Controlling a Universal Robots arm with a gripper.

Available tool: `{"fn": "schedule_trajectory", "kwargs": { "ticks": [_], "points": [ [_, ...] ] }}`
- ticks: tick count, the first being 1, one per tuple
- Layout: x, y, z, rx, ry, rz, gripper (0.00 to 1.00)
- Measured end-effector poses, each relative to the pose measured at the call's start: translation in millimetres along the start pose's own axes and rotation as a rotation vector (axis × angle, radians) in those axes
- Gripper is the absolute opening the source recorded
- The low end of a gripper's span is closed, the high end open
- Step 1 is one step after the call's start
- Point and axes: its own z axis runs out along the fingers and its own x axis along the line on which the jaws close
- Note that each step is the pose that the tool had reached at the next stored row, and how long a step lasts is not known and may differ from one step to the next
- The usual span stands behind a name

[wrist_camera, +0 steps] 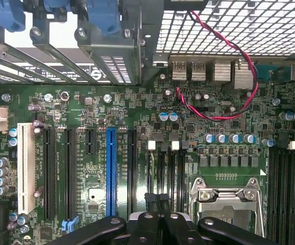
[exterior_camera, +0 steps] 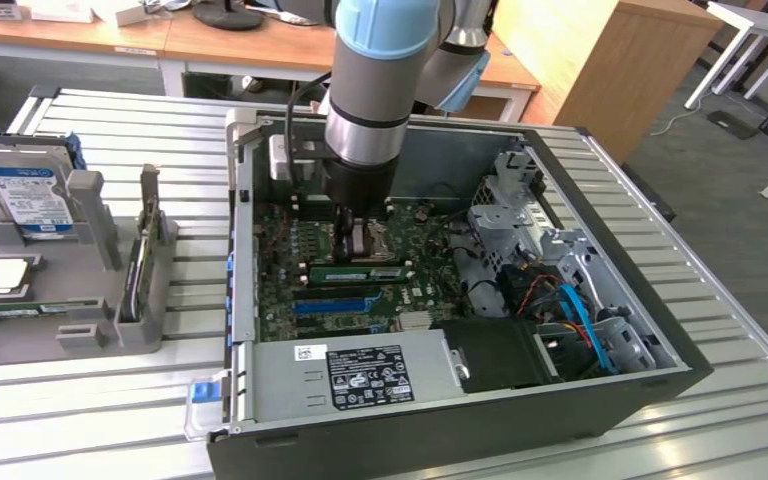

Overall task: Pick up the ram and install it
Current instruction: 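Press down the ram until it locks into place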

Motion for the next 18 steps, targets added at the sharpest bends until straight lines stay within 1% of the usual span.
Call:
{"fn": "schedule_trajectory", "kwargs": {
  "ticks": [7, 18],
  "points": [
    [0.1, 0.1, 3.4, 0.0001, 0.0000, 0.000, 0.10],
    [0.1, 0.1, 5.1, 0.0000, 0.0000, 0.000, 0.10]
  ]
}}
